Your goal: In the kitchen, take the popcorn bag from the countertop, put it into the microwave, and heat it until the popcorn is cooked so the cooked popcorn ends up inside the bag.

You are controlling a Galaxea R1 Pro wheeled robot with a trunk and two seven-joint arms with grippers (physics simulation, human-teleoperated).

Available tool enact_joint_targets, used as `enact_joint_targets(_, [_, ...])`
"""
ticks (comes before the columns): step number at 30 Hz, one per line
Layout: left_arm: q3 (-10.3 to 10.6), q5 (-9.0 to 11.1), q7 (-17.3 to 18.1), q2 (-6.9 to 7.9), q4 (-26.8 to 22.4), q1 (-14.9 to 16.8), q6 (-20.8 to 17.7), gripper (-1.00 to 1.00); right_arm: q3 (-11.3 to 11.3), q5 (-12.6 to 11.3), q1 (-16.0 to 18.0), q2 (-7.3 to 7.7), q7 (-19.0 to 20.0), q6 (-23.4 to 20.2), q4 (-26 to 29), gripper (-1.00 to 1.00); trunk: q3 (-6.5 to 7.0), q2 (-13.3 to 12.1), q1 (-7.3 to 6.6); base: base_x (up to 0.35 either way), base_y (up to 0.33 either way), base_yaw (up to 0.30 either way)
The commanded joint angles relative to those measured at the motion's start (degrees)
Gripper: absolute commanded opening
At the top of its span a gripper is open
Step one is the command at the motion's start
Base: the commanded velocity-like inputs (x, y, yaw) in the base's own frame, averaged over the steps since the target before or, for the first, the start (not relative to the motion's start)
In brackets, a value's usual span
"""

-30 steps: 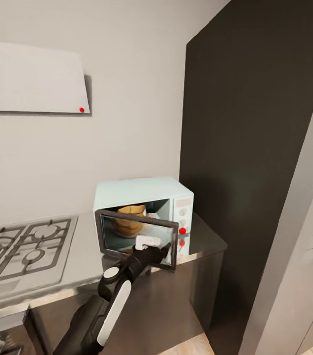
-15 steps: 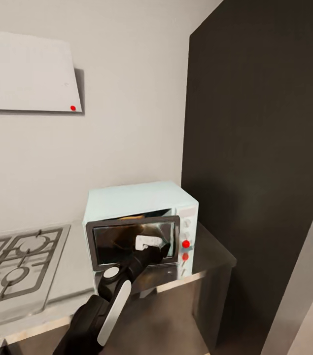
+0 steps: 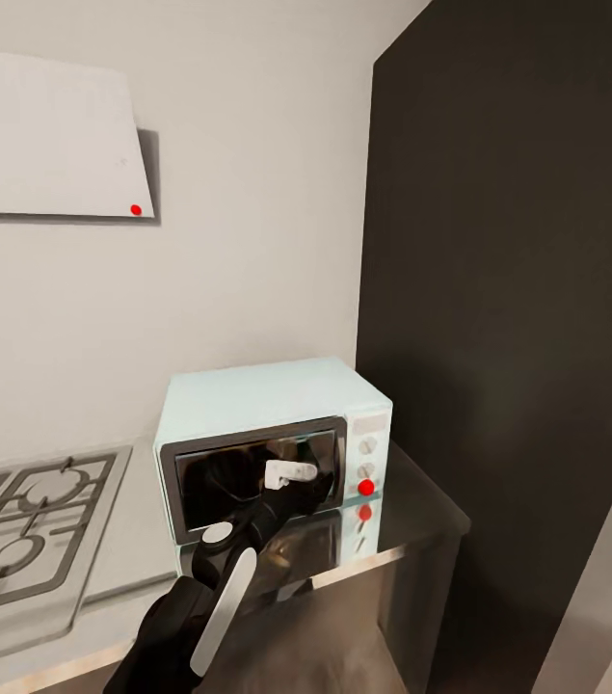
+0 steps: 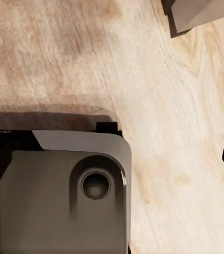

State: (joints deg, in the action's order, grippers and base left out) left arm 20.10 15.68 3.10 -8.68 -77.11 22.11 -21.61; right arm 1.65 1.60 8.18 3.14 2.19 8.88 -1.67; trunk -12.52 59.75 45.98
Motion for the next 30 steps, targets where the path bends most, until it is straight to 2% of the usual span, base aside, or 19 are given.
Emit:
enact_joint_targets(1, [-0.06, 0.32, 0.07, -0.02, -0.07, 0.04, -0.31, 1.0, 0.19, 0.15, 0.08, 0.02, 0.19, 0.35, -0.18, 1.0, -0.08, 0.05, 0.01, 0.0, 0.0, 0.0])
enact_joint_targets(8, [-0.06, 0.24, 0.07, 0.02, -0.14, 0.04, -0.36, 1.0, 0.19, 0.15, 0.08, 0.02, 0.19, 0.35, -0.18, 1.0, -0.08, 0.05, 0.01, 0.005, 0.0, 0.0])
enact_joint_targets(21, [-0.12, 0.24, 0.07, 0.07, -0.23, 0.04, -0.27, 1.0, 0.19, 0.15, 0.08, 0.02, 0.19, 0.34, -0.18, 1.0, -0.08, 0.05, 0.01, 0.097, 0.0, 0.0])
enact_joint_targets(26, [3.19, 0.23, -0.56, 0.07, -0.4, 0.04, -0.36, 1.0, 0.19, 0.15, 0.08, 0.11, 0.19, 0.29, -0.18, 1.0, -0.08, 0.05, 0.01, -0.263, 0.0, 0.0])
enact_joint_targets(30, [3.65, 0.23, -0.63, 0.05, -0.41, 0.04, -0.36, 1.0, 0.19, 0.15, 0.08, 0.05, 0.19, 0.27, -0.18, 1.0, -0.08, 0.05, 0.01, -0.341, 0.0, 0.0])
